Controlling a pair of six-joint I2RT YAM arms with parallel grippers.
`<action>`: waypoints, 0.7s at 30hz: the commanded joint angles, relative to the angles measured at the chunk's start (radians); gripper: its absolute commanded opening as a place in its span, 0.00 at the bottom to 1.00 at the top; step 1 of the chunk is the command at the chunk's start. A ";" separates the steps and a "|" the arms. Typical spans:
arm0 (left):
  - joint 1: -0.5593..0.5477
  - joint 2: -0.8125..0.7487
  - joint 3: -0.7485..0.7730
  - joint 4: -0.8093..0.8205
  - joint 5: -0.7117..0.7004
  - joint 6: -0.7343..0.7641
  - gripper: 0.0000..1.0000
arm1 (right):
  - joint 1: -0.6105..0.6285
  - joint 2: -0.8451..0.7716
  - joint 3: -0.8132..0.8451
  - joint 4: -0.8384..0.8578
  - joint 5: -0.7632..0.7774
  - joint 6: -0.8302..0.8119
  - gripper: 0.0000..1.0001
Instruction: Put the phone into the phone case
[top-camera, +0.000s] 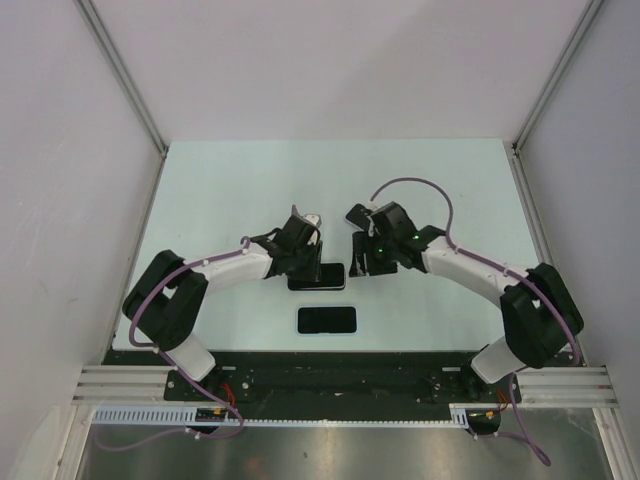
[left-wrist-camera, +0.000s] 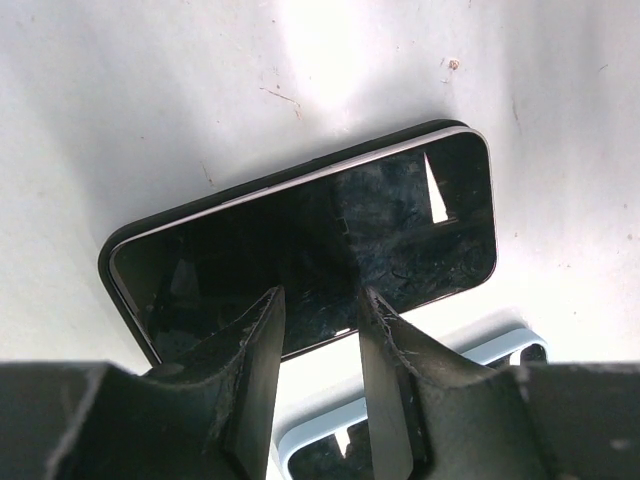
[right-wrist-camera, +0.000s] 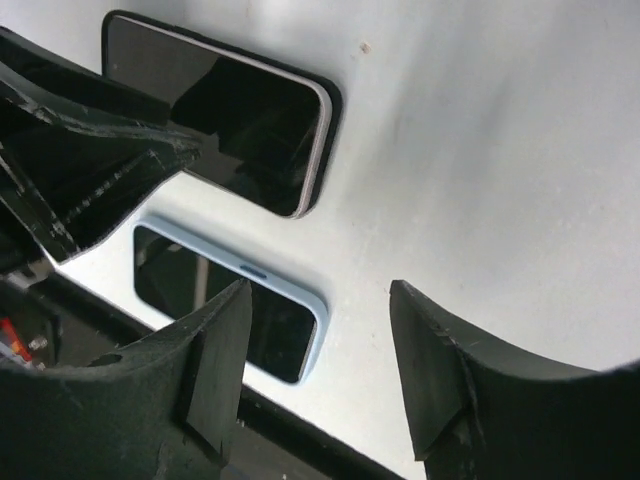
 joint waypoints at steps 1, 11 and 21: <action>-0.019 0.005 -0.035 -0.032 -0.017 -0.023 0.41 | -0.127 -0.090 -0.180 0.205 -0.248 0.066 0.63; -0.030 0.002 -0.033 -0.034 -0.017 -0.020 0.42 | -0.273 0.004 -0.406 0.658 -0.649 0.264 0.64; -0.036 0.003 -0.036 -0.034 -0.018 -0.023 0.43 | -0.253 0.227 -0.366 0.798 -0.675 0.322 0.48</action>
